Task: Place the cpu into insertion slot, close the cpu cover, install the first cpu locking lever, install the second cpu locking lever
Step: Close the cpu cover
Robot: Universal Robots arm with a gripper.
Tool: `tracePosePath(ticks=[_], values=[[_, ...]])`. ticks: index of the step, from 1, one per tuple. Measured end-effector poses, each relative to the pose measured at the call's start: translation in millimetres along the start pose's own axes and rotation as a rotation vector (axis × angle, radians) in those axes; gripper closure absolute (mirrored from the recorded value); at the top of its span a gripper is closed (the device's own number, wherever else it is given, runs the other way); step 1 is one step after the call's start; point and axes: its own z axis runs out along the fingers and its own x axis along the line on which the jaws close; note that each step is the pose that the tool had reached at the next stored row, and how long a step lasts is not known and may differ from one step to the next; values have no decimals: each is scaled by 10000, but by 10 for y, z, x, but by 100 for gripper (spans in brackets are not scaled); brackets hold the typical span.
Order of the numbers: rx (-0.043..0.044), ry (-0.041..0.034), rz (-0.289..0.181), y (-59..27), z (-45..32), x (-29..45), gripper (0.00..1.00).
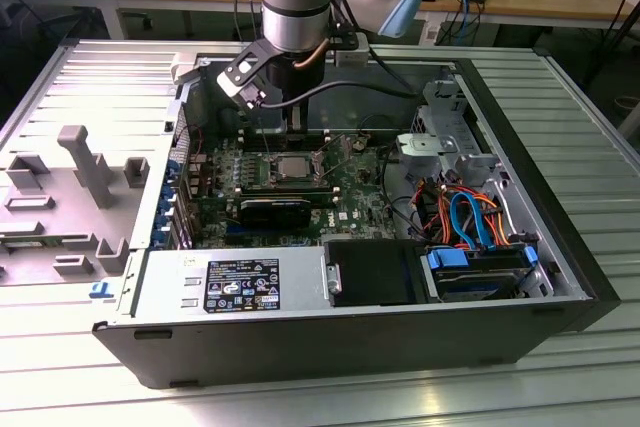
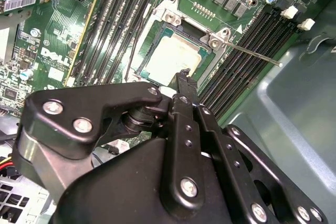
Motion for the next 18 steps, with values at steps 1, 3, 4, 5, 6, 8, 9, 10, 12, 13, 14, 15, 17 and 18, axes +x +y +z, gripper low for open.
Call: tracePosePath(ticks=[1,3,4,5,6,8,9,10,12,13,14,15,17,18], values=[[0,0,-1,0,0,0,89],[0,0,0,0,-1,0,89],[1,-1,0,0,-3,0,89],[2,-3,0,0,-6,0,89],[1,-2,-1,0,-9,0,89],[1,-1,0,0,-24,1,89],[1,0,0,0,-31,1,89],[0,0,0,0,-40,1,89],[0,0,0,1,-60,2,89],[1,-1,0,1,-69,2,89],[0,0,0,1,-77,2,89],[0,0,0,1,-85,2,89],[0,1,0,1,-95,3,89],[-1,3,0,2,-97,3,89]])
